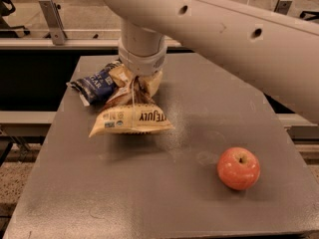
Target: Move brown chip bag near blue chip bag
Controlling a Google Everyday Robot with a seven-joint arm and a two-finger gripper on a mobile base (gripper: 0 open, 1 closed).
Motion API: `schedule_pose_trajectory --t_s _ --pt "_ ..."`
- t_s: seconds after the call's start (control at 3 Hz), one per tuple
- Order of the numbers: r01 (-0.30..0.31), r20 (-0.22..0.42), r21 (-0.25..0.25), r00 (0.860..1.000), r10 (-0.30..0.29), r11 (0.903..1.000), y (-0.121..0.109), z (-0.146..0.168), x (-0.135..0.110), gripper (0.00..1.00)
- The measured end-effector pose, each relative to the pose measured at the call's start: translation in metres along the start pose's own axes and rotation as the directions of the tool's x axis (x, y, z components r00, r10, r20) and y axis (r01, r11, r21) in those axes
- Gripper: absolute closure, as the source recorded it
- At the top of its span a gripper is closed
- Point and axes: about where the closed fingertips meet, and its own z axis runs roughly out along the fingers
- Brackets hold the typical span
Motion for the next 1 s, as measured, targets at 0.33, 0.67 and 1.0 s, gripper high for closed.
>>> schedule_pose_trajectory --t_s 0.33,0.67,1.0 --pt "-0.11 -0.011 0.021 0.994 0.11 0.9937 -0.01 0.0 0.032 0.85" --pt "-0.166 0.016 0.035 0.986 0.165 0.9856 -0.014 0.0 0.044 0.61" --pt "-0.191 0.038 0.031 0.981 0.189 0.9812 -0.012 0.004 0.05 0.3"
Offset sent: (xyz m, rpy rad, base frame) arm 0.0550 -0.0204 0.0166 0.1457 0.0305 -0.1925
